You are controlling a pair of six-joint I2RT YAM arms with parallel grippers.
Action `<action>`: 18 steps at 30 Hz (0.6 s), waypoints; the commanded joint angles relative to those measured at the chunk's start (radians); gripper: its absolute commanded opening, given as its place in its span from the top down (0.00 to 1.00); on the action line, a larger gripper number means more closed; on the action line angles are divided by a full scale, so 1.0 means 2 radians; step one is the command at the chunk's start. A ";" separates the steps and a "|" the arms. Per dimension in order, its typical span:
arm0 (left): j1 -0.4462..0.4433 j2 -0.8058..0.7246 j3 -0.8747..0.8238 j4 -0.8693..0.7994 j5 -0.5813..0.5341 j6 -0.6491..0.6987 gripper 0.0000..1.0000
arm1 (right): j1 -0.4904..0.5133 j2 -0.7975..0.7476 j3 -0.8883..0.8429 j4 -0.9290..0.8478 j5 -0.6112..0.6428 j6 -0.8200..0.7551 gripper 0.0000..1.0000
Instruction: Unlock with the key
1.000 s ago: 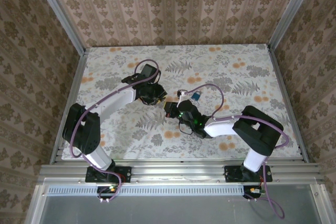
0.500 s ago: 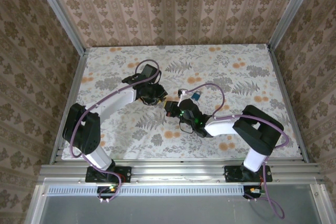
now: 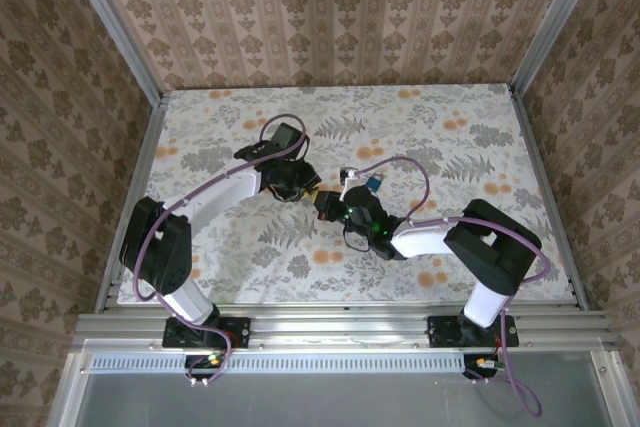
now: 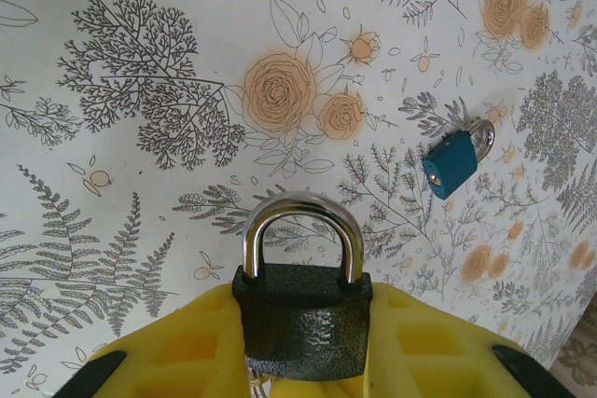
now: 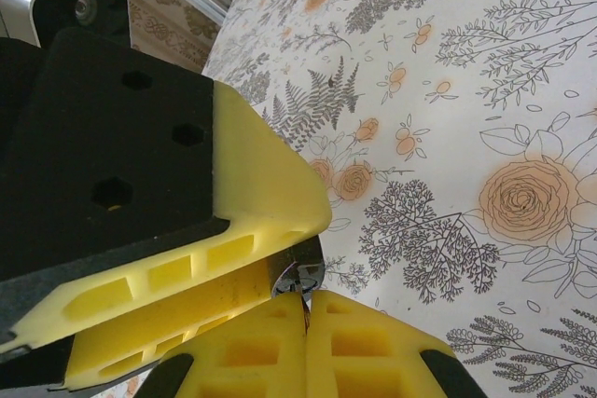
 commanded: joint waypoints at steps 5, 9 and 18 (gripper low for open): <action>0.000 -0.011 0.013 -0.034 0.015 0.024 0.76 | -0.005 -0.026 -0.029 -0.034 -0.002 -0.006 0.82; 0.002 -0.013 0.011 -0.037 0.013 0.029 0.77 | -0.005 -0.055 -0.053 -0.044 -0.007 -0.009 0.74; -0.001 -0.010 0.008 -0.031 0.016 0.030 0.76 | -0.009 -0.105 -0.077 -0.060 -0.049 -0.027 0.61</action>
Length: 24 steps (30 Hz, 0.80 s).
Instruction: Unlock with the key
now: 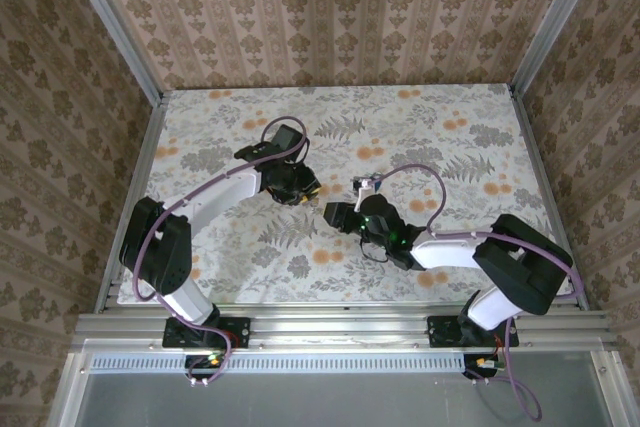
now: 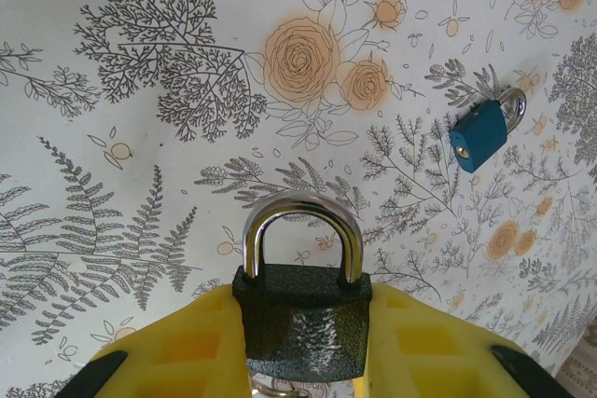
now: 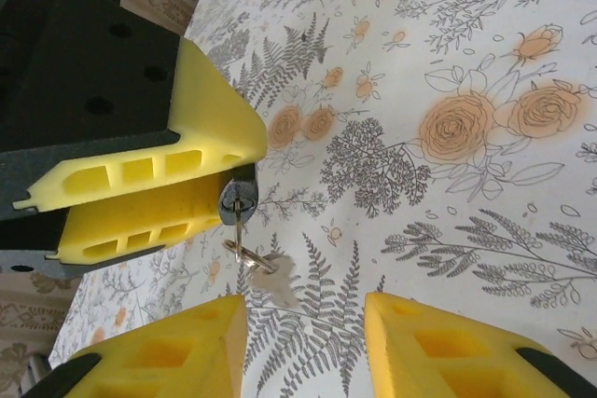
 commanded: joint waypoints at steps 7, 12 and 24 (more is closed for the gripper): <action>-0.004 -0.010 0.007 -0.006 0.004 0.011 0.76 | -0.013 0.010 0.003 0.039 -0.081 0.000 0.62; -0.006 -0.010 0.006 -0.008 0.005 0.012 0.76 | -0.015 0.025 0.017 0.040 -0.088 0.001 0.61; -0.008 -0.009 0.007 -0.006 0.007 0.012 0.76 | -0.021 0.048 0.032 0.042 -0.069 0.009 0.64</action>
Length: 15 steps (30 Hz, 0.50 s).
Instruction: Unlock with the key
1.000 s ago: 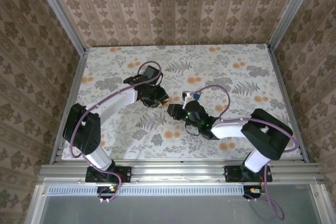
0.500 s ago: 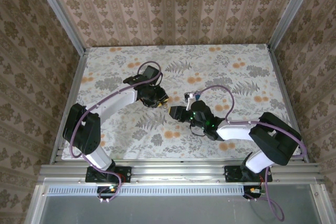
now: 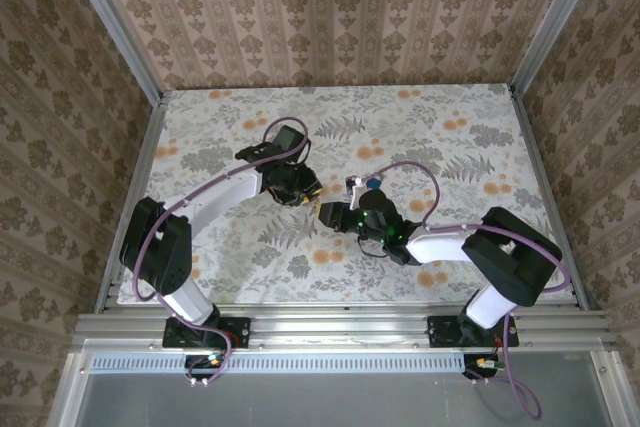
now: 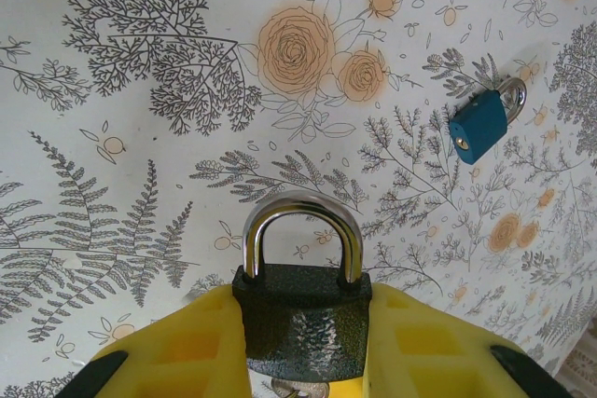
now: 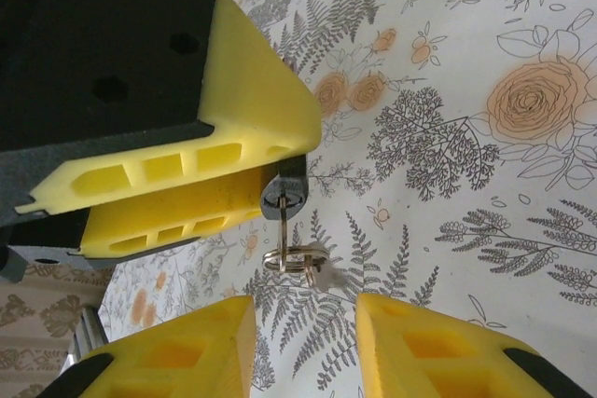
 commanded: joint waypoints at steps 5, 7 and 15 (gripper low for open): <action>-0.004 -0.009 0.007 -0.005 0.006 0.008 0.76 | -0.011 0.019 0.022 0.017 0.006 0.012 0.61; -0.004 -0.008 0.007 -0.004 0.006 0.007 0.76 | -0.011 0.020 0.026 0.017 0.003 0.012 0.60; -0.004 -0.008 0.006 -0.003 0.007 0.007 0.76 | -0.012 0.029 0.032 0.029 -0.012 0.017 0.61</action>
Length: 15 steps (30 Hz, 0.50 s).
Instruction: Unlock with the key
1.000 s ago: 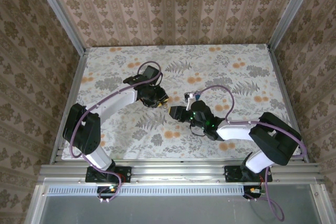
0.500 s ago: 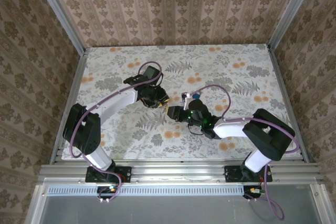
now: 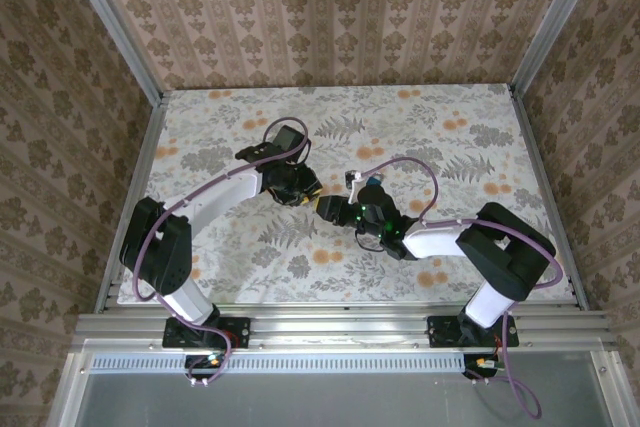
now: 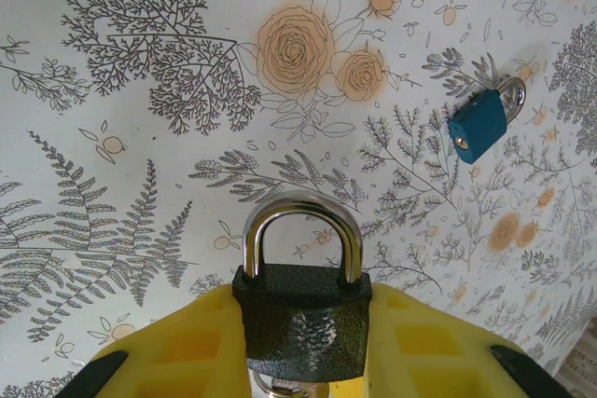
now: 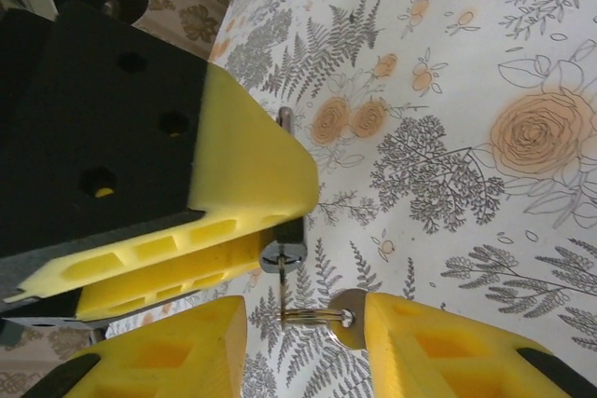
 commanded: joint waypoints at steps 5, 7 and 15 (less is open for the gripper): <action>-0.004 -0.009 0.006 -0.001 0.006 0.006 0.76 | -0.007 0.022 0.012 0.026 -0.019 0.016 0.67; -0.004 -0.009 0.006 -0.002 0.006 0.006 0.76 | -0.007 0.027 0.011 0.031 -0.022 0.020 0.70; -0.006 -0.011 0.003 0.000 0.009 0.005 0.76 | -0.010 0.031 0.017 0.036 -0.026 0.021 0.87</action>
